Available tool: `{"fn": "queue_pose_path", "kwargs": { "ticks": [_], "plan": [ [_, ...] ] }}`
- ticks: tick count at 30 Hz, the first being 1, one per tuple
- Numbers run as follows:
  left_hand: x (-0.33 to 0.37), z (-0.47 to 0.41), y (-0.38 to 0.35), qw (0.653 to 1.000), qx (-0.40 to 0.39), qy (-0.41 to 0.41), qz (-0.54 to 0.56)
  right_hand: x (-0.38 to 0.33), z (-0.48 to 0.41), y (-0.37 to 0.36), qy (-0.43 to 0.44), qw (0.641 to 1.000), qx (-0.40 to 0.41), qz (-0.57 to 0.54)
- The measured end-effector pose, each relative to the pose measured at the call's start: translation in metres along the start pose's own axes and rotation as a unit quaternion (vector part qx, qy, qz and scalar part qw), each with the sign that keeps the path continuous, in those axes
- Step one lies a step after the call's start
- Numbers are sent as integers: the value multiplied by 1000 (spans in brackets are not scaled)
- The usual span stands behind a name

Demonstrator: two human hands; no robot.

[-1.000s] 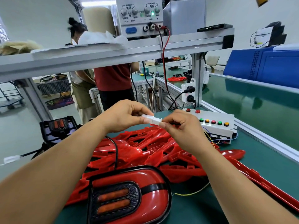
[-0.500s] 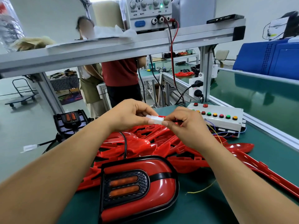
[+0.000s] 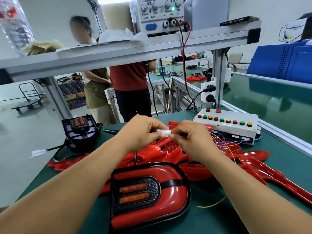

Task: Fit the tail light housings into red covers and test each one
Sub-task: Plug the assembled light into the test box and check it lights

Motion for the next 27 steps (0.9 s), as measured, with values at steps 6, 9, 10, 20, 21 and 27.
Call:
{"fn": "queue_pose_path", "kwargs": {
  "ticks": [6,9,10,20,21,27],
  "plan": [
    [-6,55,4,989,138,-4,-52,17,-3,-7,-76,966,-80,233],
    [-28,108,9,966,255,44,-15,32,-9,-5,-129,916,-134,357],
    [-38,122,8,958,276,81,-6,37,-11,-6,-136,903,-148,379],
    [-74,153,-24,944,69,243,211,85,-44,-3,-253,829,-305,396],
    [-73,154,-23,946,58,235,215,86,-46,-3,-258,824,-310,398],
    [-68,154,-17,954,86,212,195,94,-51,-4,-271,797,-350,412]
  ]
}}
Point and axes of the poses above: each hand's wrist, its own z-axis away from the middle knuckle, its own y-axis out of the back of the hand, x = y × z, the point moved 4 cm from there along -z, towards the middle knuckle, and after that the axes turned 1 degree about -z, right-handed, at the moved point
